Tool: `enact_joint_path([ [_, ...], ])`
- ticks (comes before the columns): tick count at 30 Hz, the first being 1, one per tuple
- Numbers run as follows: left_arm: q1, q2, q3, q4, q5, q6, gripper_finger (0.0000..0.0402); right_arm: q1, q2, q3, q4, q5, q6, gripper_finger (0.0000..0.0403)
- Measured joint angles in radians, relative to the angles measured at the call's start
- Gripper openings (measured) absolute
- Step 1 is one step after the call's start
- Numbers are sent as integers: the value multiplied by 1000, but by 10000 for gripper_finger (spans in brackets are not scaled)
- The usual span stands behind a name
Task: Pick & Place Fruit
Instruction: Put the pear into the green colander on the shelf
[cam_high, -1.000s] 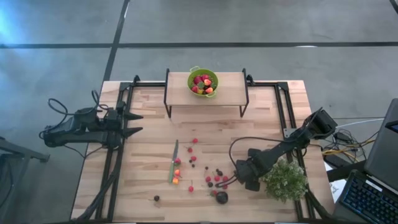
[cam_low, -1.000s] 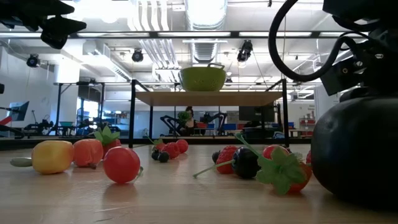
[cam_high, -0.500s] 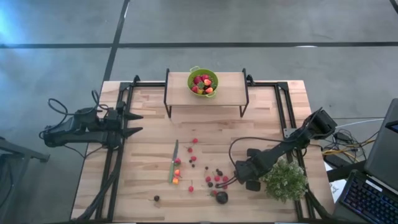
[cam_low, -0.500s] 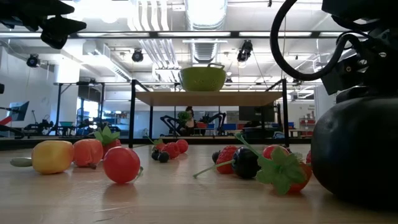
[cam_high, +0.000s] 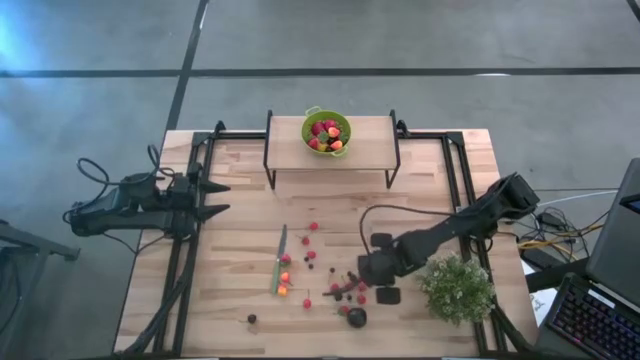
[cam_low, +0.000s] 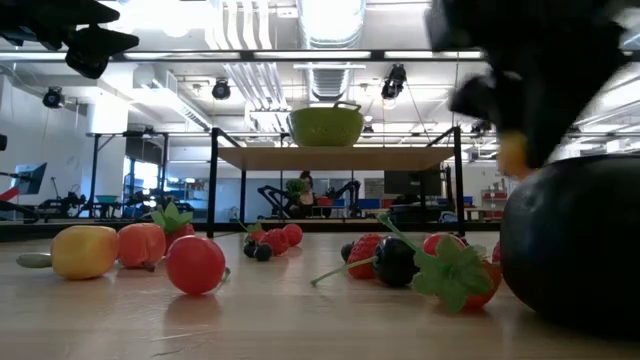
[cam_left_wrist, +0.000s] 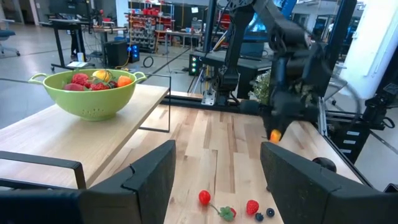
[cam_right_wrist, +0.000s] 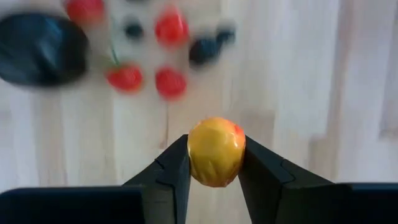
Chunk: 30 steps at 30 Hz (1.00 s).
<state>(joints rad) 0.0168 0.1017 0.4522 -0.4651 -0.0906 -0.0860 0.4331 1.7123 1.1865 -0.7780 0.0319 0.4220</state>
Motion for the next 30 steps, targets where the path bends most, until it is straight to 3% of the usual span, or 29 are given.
enact_joint_path([
  [9,0,0,0,0,0,0,241,-81,-2,240,-43,8,-235,103],
  [18,0,0,0,0,0,0,241,-185,-2,537,-216,183,-445,100],
  [24,0,0,0,0,0,0,241,-299,-3,684,-220,183,-475,105],
  [30,0,0,0,0,0,0,241,-406,-3,746,-221,181,-482,101],
])
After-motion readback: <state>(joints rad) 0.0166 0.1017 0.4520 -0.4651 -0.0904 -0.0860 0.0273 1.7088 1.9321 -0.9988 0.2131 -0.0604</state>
